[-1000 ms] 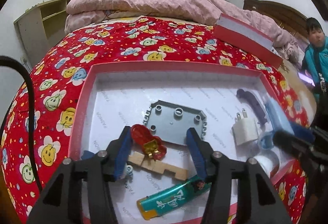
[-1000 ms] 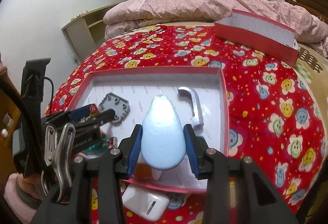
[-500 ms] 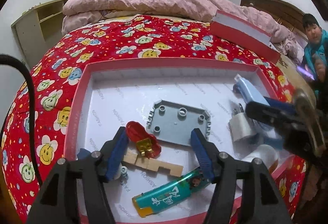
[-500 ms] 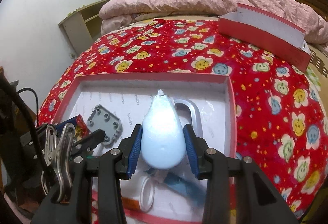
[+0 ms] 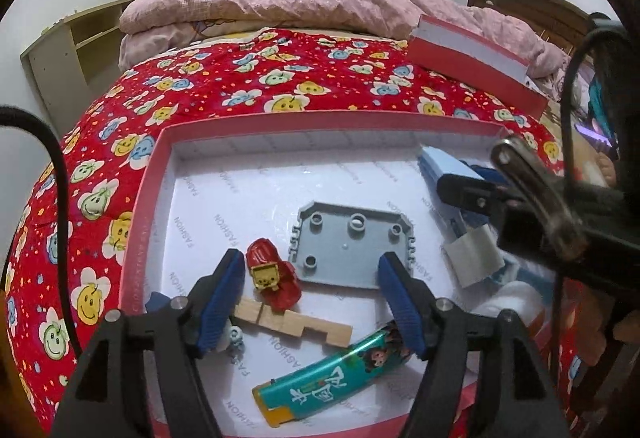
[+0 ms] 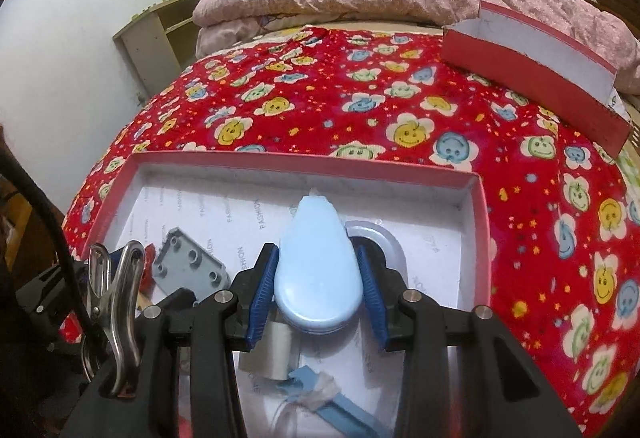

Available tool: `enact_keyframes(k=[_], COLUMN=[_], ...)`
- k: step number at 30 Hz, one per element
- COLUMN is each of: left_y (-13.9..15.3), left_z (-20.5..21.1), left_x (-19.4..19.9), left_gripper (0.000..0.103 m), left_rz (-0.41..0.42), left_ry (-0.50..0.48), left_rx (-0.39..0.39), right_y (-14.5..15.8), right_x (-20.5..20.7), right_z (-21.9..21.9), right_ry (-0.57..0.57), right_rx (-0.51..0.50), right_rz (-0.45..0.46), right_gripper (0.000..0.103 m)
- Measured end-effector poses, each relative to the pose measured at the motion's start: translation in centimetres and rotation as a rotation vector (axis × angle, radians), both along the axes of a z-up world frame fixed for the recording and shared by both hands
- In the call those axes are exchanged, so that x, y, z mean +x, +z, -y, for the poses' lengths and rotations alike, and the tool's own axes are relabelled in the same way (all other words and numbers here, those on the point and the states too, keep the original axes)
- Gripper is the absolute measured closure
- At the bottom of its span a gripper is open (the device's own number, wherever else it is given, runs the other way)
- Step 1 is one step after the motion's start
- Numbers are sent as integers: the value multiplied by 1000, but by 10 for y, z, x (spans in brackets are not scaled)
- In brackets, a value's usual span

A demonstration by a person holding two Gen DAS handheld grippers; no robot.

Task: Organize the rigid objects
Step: 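Lower the red figure and blue oval into the tray and open both grippers, then withdraw both grippers from the tray toward the earbud case and wooden disc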

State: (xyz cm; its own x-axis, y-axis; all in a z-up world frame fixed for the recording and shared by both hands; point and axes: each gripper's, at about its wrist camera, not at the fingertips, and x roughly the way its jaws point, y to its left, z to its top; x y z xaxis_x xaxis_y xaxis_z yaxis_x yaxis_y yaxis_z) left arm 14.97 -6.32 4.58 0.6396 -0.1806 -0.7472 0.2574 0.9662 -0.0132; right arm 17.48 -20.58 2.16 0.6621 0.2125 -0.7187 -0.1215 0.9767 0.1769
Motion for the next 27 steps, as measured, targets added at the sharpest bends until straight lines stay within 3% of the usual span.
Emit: enact_keyframes(k=[3,6,11,15,27], left_y=[0,-1,0,1,18], left_z=[1,2,1,0,-8], left_x=[0,0,0,-1,-17], left_gripper=[28,28,28,28,28], left_rz=[1,-1,-18,-29,-13], left_ry=[-2,0,-2,5,29], left_rx=[7,6,1,-2,-28], right_y=[0,1,5,16,26], right_x=[0,0,-5,-14,-53], right_z=[0,1,9,12,22], right_ry=[6,-3,-22,-15,16], right_rx=[8,7,41,44,71], right_rz=[6,11,-1,29,42], right_gripper=[58,47,46,37,37])
